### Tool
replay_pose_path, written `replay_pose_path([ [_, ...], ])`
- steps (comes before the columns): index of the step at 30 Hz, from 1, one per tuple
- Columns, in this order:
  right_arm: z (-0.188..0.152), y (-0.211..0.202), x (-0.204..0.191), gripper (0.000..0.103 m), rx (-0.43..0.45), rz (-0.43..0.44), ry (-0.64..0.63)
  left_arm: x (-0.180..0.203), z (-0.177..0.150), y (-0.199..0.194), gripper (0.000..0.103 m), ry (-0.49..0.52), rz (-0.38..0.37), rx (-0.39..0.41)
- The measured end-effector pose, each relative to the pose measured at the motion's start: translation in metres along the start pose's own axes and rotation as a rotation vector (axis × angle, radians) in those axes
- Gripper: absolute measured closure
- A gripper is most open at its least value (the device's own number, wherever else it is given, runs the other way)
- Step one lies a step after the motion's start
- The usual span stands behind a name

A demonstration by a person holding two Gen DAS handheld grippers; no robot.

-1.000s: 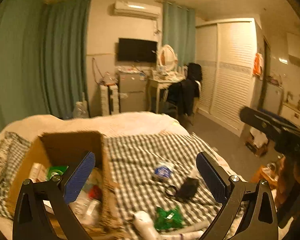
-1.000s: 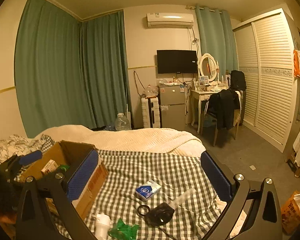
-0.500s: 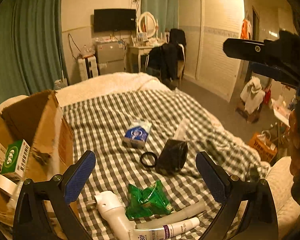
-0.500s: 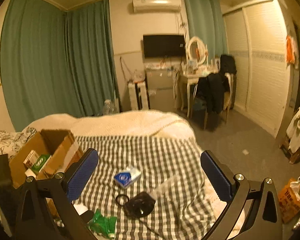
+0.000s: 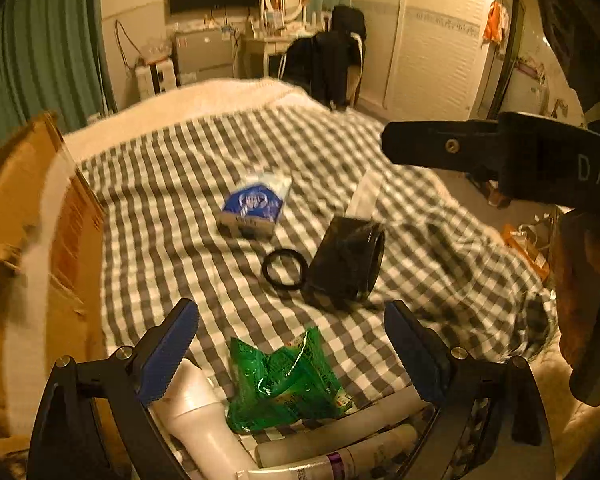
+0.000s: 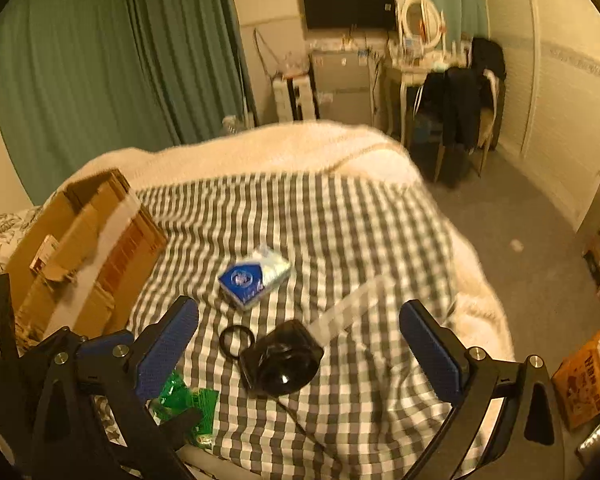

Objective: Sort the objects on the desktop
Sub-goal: 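Grasp the green foil packet with the left tool while the right tool grasps the black round cup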

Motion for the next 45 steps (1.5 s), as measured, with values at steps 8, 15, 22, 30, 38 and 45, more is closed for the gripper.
replay_pose_path([
  [8, -0.031, 0.054, -0.007, 0.006, -0.161, 0.028, -0.014, -0.002, -0.026, 0.042, 0.007, -0.015, -0.021, -0.174],
  [15, -0.047, 0.078, -0.004, 0.013, -0.249, 0.052, 0.016, -0.001, -0.041, 0.062, 0.012, 0.041, 0.038, -0.234],
  [22, -0.057, 0.095, -0.007, 0.036, -0.317, 0.073, 0.036, -0.004, -0.043, 0.056, 0.049, 0.023, 0.020, -0.218],
  [30, -0.049, 0.080, 0.000, 0.044, -0.284, 0.045, 0.065, -0.010, -0.040, 0.041, 0.066, -0.002, -0.050, -0.191],
  [38, -0.033, 0.061, 0.012, 0.044, -0.204, 0.022, 0.116, -0.001, -0.028, 0.011, 0.066, 0.018, -0.073, -0.102],
  [45, -0.024, 0.040, 0.021, 0.044, -0.141, -0.005, 0.145, 0.001, -0.013, -0.002, 0.066, 0.035, -0.061, -0.044],
])
Point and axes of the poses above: each gripper's, at about its wrist camera, not at the fingertips, and y roughly the way its jaws point, x to its right, z to its top, the point moved 7 cm from there along y, roughly the way its jaws point, and after that the axes turned 2 degrees about x, right-handed, at the moved point
